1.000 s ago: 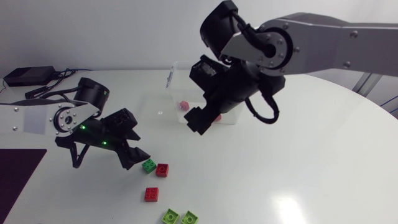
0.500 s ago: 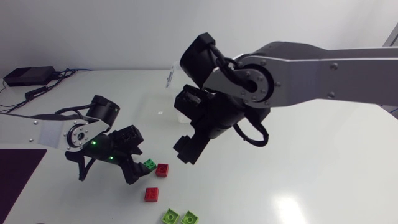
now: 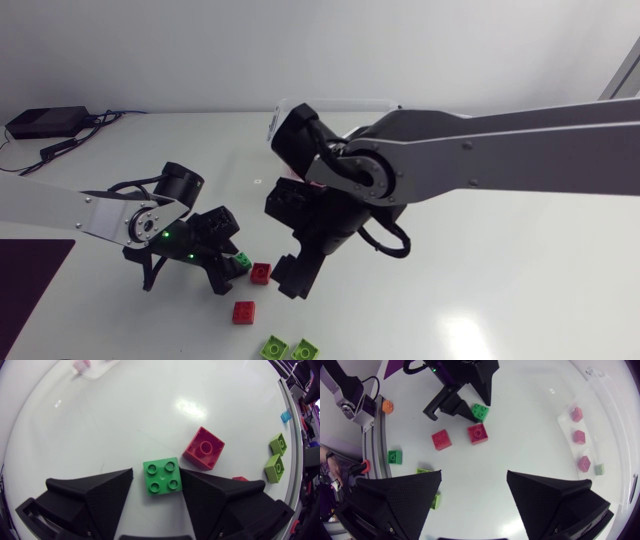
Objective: Place the duplo bricks in the container
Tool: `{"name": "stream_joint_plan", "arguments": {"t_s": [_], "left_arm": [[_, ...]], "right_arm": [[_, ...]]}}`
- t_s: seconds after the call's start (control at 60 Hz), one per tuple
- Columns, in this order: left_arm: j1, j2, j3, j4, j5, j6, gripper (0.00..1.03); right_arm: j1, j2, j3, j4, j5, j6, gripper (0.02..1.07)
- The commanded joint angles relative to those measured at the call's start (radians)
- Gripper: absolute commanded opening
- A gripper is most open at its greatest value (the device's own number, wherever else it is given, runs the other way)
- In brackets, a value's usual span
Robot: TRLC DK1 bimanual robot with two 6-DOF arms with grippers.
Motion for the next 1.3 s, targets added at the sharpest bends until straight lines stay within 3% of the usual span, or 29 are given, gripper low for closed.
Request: {"name": "stream_joint_plan", "arguments": {"t_s": [0.0,0.267,0.583,1.283], "left_arm": [[0.003,0.035,-0.020,0.016,-0.013,-0.011,0.32],[0.077,-0.039,-0.043,0.022,-0.008,0.050,0.31],[0.240,-0.244,0.021,-0.171,0.108,0.145,0.31],[0.359,-0.468,0.058,-0.330,0.237,0.182,0.31]], "right_arm": [[0.013,0.044,-0.008,0.006,-0.017,-0.043,0.97],[0.016,0.148,0.044,0.016,-0.062,-0.094,0.97],[0.033,0.258,0.152,-0.008,-0.072,-0.137,0.97],[0.039,0.472,0.366,-0.113,-0.046,-0.169,0.96]]}}
